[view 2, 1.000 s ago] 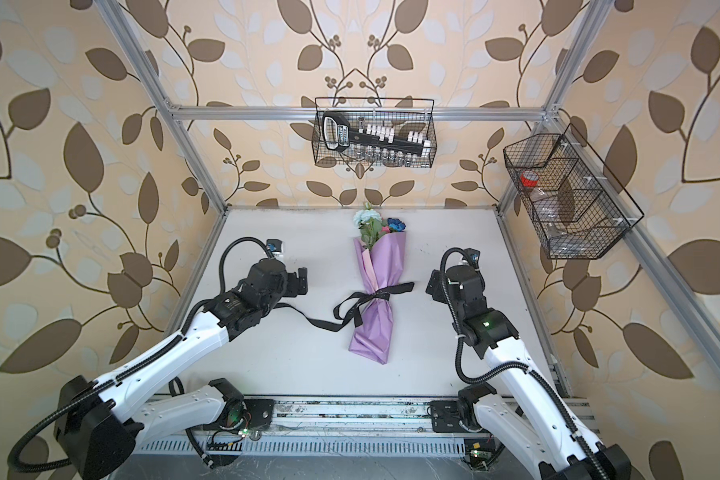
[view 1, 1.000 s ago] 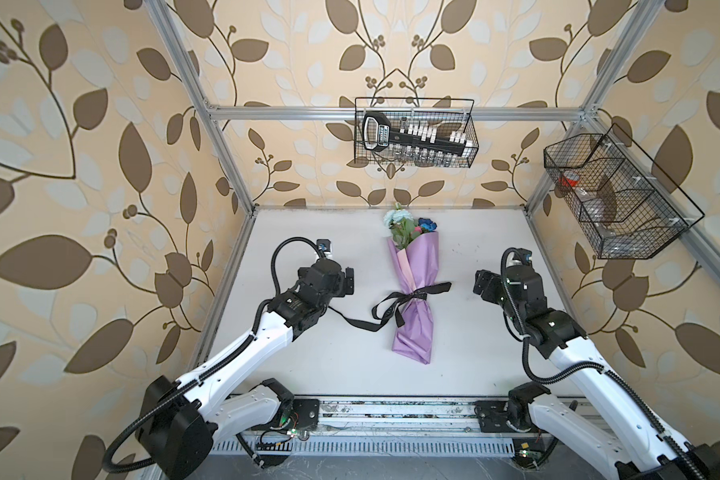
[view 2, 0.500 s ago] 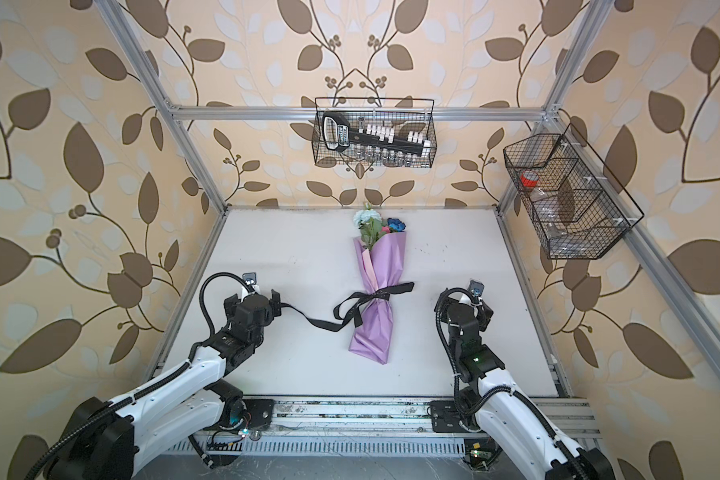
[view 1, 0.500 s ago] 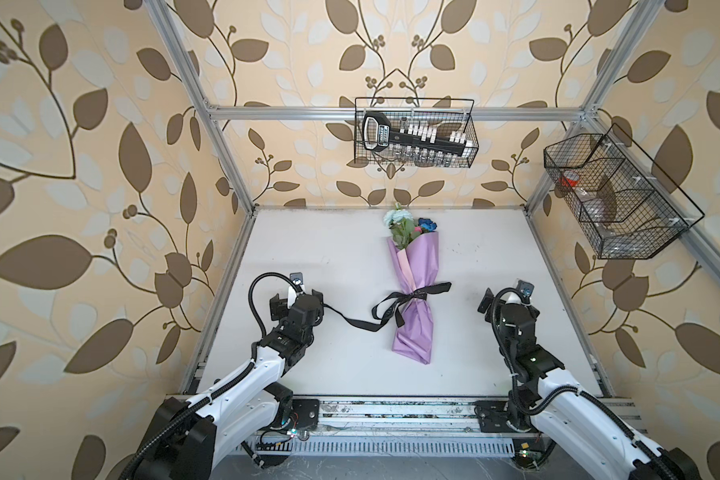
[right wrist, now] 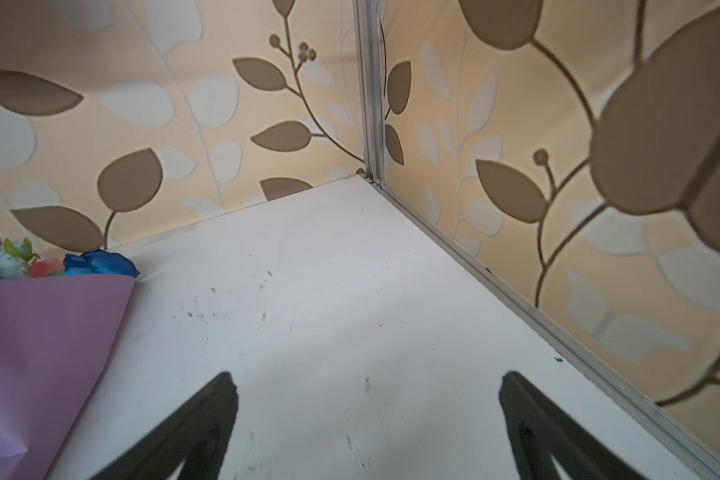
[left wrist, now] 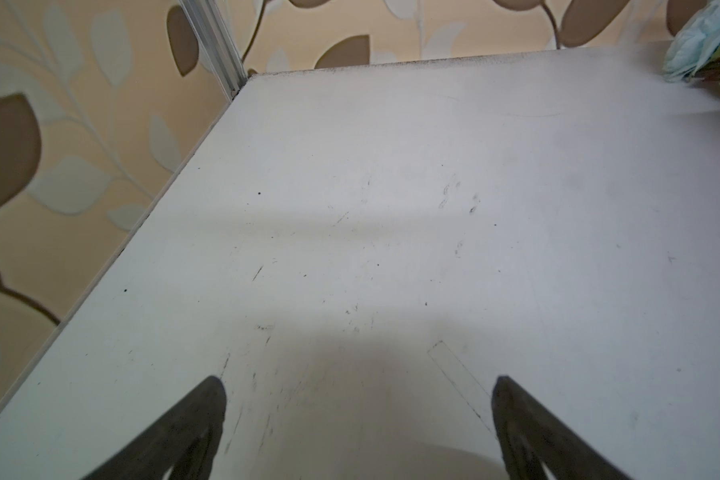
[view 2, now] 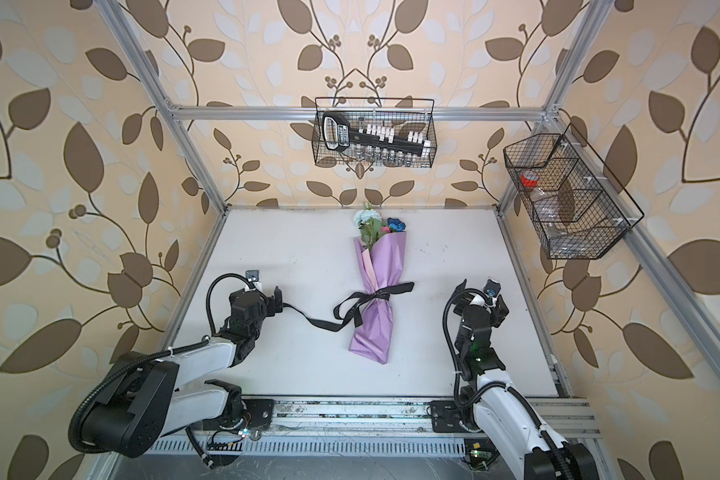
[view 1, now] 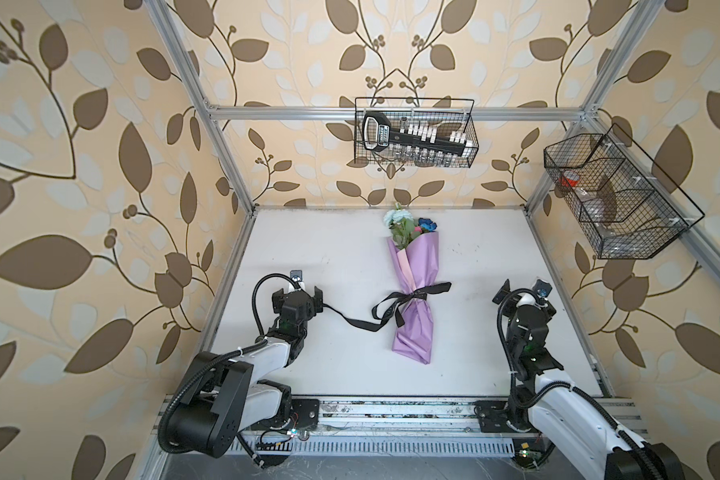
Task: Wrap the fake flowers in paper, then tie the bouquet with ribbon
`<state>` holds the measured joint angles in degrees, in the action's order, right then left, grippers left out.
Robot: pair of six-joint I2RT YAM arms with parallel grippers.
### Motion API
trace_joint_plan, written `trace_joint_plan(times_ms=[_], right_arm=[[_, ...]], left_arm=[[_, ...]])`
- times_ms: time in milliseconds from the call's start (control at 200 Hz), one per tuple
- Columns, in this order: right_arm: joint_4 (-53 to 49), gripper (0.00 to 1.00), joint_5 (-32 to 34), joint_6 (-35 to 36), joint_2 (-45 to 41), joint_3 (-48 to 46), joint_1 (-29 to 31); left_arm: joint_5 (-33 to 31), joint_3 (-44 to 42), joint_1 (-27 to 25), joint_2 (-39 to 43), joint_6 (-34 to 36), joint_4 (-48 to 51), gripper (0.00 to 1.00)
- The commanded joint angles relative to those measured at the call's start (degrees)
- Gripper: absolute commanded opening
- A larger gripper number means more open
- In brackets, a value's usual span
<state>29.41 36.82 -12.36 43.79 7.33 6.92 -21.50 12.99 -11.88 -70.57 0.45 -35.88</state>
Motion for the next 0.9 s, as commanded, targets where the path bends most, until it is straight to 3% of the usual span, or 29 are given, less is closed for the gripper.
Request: trace_joint_plan(times_ms=[0, 190, 295, 445, 685, 895], right_arm=[[4.14, 1.0, -2.06, -0.03, -0.32, -1.0, -1.41], [5.77, 1.0, -2.57, -0.16, 1.16, -1.31, -2.3], [7.91, 1.0, -3.41, -0.3, 2.14, -2.07, -3.12], [11.98, 1.0, -4.75, -1.28, 4.71, -3.29, -5.07], [19.51, 0.99, -6.99, -2.03, 11.17, -4.48, -7.43], [26.11, 1.0, -10.43, -1.34, 17.74, -4.11, -8.89]], left_arm=[[4.7, 3.06, 0.97, -2.56, 3.15, -7.81, 0.99], [9.24, 1.74, 5.59, -10.15, 0.8, -16.91, 0.99], [12.81, 3.99, 8.28, -14.31, -0.44, -15.94, 0.99], [20.68, 10.31, 10.98, -15.7, -0.24, -4.62, 0.99], [32.91, 9.26, 14.06, -15.49, 1.43, -6.56, 0.99], [33.1, 9.42, 14.2, -15.39, 1.45, -6.09, 0.99]])
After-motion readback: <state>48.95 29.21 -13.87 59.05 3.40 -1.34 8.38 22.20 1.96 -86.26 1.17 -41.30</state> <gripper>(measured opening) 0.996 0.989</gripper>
